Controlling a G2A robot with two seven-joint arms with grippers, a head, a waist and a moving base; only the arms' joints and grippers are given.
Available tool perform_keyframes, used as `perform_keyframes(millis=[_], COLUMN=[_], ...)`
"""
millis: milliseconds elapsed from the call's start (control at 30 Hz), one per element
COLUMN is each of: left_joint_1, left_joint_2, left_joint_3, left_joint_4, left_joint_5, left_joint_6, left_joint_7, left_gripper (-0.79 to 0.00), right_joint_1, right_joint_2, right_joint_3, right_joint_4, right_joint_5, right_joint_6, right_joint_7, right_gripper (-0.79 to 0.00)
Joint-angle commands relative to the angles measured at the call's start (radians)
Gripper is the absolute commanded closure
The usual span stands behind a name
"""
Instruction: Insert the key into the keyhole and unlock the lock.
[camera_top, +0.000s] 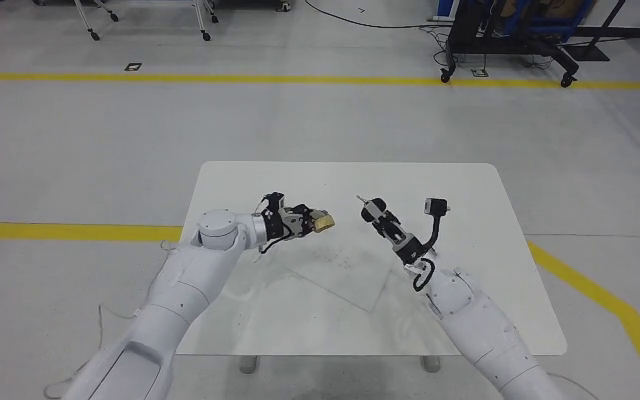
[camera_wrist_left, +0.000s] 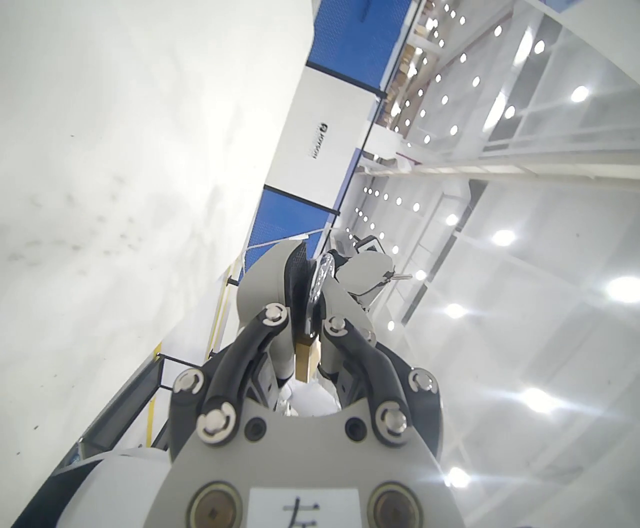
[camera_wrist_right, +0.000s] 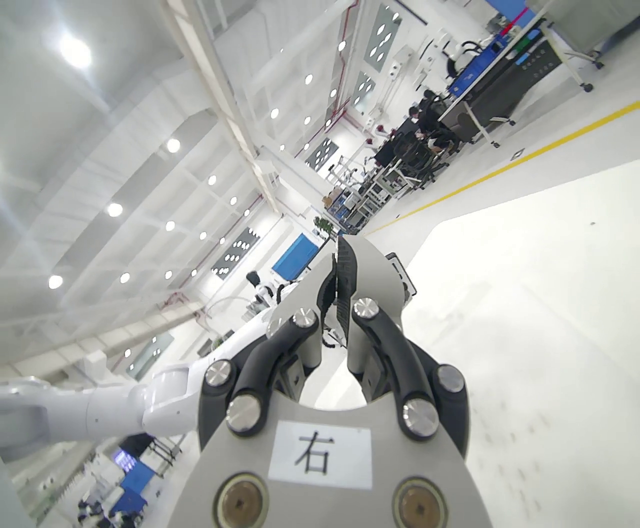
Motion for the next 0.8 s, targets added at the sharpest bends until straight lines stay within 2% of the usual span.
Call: perform_keyframes(millis=[0,133,700,767], left_joint_1=[0.000,-0.005,-0.007,-0.007], left_joint_2=[-0.004,-0.015,-0.018,-0.018], left_joint_3=[0.004,0.010,0.010,0.010], left_joint_4=[-0.036,-0.044,-0.031,-0.031], left_joint_5=[-0.001,-0.010,-0.023,-0.023], left_joint_6=[0.038,0.039,0.039,0.039], left_joint_7=[0.054,0.092,0.080,0.080], left_gripper=[0.000,0.000,0.000,0.000], right_joint_1=[-0.011,-0.071,-0.073,-0.088], right_joint_2=[0.000,0.009,0.008,0.006], right_joint_3=[0.009,0.053,0.051,0.035], right_joint_4=[0.005,-0.065,-0.069,-0.102], right_joint_5=[0.058,0.193,0.197,0.224], right_joint_6=[0.045,0.092,0.094,0.118], right_joint_7=[0.014,0.087,0.089,0.136], right_gripper=[0.000,0.000,0.000,0.000])
